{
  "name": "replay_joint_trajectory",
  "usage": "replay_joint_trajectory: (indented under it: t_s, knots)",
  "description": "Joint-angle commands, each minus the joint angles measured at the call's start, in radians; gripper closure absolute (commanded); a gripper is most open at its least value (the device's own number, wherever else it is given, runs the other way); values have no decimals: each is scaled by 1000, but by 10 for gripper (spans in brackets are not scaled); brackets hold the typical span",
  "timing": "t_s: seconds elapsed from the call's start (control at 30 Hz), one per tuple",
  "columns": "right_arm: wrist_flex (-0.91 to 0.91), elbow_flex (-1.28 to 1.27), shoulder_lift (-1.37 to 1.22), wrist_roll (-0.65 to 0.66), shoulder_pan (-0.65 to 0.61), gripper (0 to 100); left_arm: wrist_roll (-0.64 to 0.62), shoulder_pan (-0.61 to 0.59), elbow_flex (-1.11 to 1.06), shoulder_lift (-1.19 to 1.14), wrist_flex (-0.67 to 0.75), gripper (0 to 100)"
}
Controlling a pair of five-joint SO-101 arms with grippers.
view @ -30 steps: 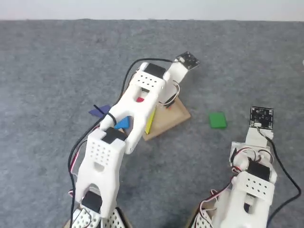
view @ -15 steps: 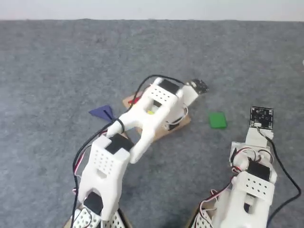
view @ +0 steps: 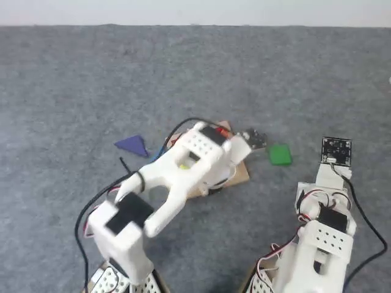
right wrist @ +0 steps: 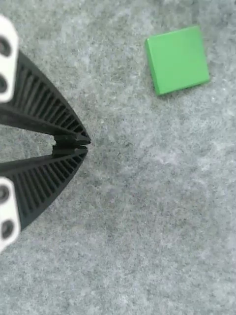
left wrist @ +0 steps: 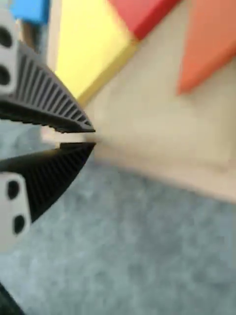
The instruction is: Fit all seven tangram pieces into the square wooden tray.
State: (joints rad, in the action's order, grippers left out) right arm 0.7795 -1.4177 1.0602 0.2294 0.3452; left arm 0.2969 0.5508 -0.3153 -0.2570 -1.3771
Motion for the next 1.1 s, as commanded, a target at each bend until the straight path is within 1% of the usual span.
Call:
replay_joint_trajectory:
  t_s: [0.0,0.07,0.17,0.3,0.4,0.53,0.63,0.73,0.9,0.97,1.07]
  knots:
    - [-19,32,22,12,-2,991,6,9,-124,163,55,959]
    - [-18,31,22,12,-1,991,3,-11,-125,201,51,959]
    - [-18,29,22,12,8,991,3,-72,-127,296,52,959]
    - [-24,29,22,12,27,991,5,-201,-137,480,72,953]
    - [-21,29,22,12,25,991,2,-336,-186,575,127,893]
    - [-24,29,22,12,24,991,23,-494,-249,517,143,805]
    - [-24,29,22,12,22,991,118,-582,-259,411,143,806]
    - [-24,29,22,12,22,991,169,-612,-259,338,147,816]
    - [-22,29,22,12,22,991,201,-608,-259,292,153,820]
    - [-21,28,22,12,22,991,201,-608,-268,290,192,820]
    - [-21,28,22,12,22,991,233,-606,-292,290,236,820]
